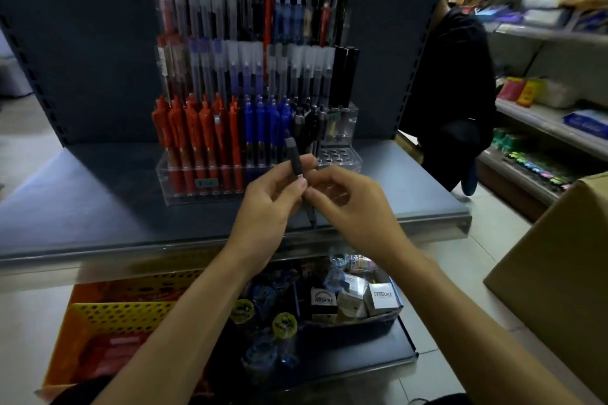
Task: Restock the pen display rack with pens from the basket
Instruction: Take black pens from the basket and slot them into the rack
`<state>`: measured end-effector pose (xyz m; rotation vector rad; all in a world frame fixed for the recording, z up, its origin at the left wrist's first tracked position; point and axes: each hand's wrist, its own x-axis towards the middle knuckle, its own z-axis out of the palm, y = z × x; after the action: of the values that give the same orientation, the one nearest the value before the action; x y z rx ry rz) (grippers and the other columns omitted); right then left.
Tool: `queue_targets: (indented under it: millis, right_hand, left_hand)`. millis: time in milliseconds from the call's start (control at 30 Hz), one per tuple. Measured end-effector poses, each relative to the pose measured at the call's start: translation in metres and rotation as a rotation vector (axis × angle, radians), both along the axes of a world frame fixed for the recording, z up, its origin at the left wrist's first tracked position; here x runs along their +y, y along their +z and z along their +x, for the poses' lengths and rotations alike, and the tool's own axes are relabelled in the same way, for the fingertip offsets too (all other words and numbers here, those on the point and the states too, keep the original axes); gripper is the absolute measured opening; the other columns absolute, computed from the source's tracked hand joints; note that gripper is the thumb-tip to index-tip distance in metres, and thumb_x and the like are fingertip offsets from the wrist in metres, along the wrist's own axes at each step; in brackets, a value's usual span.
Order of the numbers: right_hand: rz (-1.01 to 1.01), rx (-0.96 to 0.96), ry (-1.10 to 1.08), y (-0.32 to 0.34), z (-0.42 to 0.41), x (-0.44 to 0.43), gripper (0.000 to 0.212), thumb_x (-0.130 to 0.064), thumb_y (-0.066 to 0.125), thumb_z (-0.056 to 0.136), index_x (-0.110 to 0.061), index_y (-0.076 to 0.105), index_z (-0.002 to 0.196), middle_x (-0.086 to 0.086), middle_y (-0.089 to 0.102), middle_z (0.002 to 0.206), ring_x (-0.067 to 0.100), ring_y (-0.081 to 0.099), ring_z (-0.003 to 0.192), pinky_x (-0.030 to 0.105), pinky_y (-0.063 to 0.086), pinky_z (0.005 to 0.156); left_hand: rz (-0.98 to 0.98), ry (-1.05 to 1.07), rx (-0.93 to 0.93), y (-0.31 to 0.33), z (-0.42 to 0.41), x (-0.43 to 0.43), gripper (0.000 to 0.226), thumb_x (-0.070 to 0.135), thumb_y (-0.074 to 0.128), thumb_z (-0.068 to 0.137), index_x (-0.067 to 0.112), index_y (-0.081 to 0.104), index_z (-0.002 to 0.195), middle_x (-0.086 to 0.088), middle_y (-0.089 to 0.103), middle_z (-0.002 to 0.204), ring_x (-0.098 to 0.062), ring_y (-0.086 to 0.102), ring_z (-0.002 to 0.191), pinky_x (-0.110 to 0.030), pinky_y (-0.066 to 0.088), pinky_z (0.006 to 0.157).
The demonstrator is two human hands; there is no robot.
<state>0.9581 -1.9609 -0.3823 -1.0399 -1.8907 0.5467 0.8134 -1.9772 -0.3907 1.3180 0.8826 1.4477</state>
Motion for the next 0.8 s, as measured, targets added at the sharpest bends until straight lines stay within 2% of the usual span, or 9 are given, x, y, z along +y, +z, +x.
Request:
queue_targets:
  millis: [100,200,300,400,500,600,700,800]
  right_hand:
    - [-0.008,0.044,0.033,0.001,-0.001,-0.001,0.010,-0.016,0.070,0.089,-0.019,0.071,0.098,-0.005,0.071,0.083,0.012,0.065,0.076,0.028,0.055,0.073]
    - [0.006,0.004,0.052,0.006,-0.002,0.000,0.011,-0.015,0.070,0.088,-0.021,0.069,0.098,-0.009,0.067,0.076,0.009,0.061,0.069,0.016,0.049,0.066]
    - [0.012,-0.062,0.038,0.008,-0.002,0.003,0.006,-0.017,0.069,0.089,-0.021,0.070,0.094,-0.010,0.067,0.072,0.011,0.062,0.068,0.021,0.051,0.066]
    - [0.030,-0.033,-0.050,0.009,0.001,0.013,0.002,-0.017,0.070,0.088,-0.016,0.069,0.087,-0.004,0.069,0.073,0.012,0.063,0.069,0.026,0.053,0.067]
    - [0.009,0.121,-0.190,0.016,0.010,0.027,0.007,-0.015,0.072,0.086,-0.019,0.067,0.083,-0.001,0.069,0.072,0.016,0.068,0.071,0.035,0.058,0.069]
    - [-0.022,0.297,-0.239,0.027,0.015,0.039,0.012,-0.014,0.071,0.087,-0.022,0.064,0.082,0.000,0.068,0.074,0.022,0.071,0.073,0.045,0.061,0.069]
    - [0.012,0.335,-0.275,0.037,0.011,0.049,0.008,-0.013,0.070,0.088,-0.018,0.064,0.085,-0.001,0.068,0.074,0.019,0.071,0.072,0.045,0.061,0.072]
    - [0.004,0.298,-0.273,0.038,0.002,0.060,0.008,-0.015,0.071,0.087,-0.019,0.064,0.083,0.000,0.068,0.073,0.021,0.071,0.073,0.047,0.060,0.073]
  left_hand:
    - [0.011,0.005,-0.001,0.001,0.000,-0.001,0.034,0.006,0.048,0.098,0.022,0.060,0.125,0.006,0.069,0.119,-0.008,0.062,0.116,-0.026,0.050,0.097]
    - [0.041,0.013,0.025,0.001,-0.001,0.000,0.035,0.010,0.052,0.097,0.027,0.059,0.127,0.003,0.069,0.120,-0.013,0.061,0.118,-0.036,0.046,0.103]
    - [0.044,0.030,0.086,0.003,-0.002,0.002,0.036,0.011,0.052,0.097,0.028,0.056,0.128,0.006,0.070,0.118,-0.009,0.061,0.117,-0.036,0.046,0.104]
    - [0.048,0.069,0.273,0.003,-0.011,0.004,0.033,0.016,0.050,0.099,0.028,0.057,0.129,0.013,0.066,0.121,-0.002,0.060,0.115,-0.030,0.046,0.105]
    - [0.070,0.106,0.479,0.003,-0.025,0.003,0.034,0.018,0.049,0.100,0.028,0.059,0.130,0.019,0.063,0.124,0.007,0.056,0.115,-0.016,0.043,0.102]
    - [0.119,0.133,0.687,0.003,-0.036,-0.003,0.032,0.020,0.049,0.100,0.032,0.059,0.128,0.025,0.058,0.122,0.015,0.050,0.112,-0.002,0.037,0.092]
    - [0.157,0.140,0.813,0.001,-0.041,-0.005,0.035,0.022,0.049,0.100,0.035,0.054,0.132,0.025,0.052,0.127,0.014,0.043,0.115,-0.005,0.030,0.095]
    - [0.171,0.121,0.938,-0.001,-0.041,-0.007,0.045,0.029,0.048,0.100,0.037,0.038,0.143,0.025,0.042,0.135,0.009,0.033,0.125,-0.009,0.024,0.100]
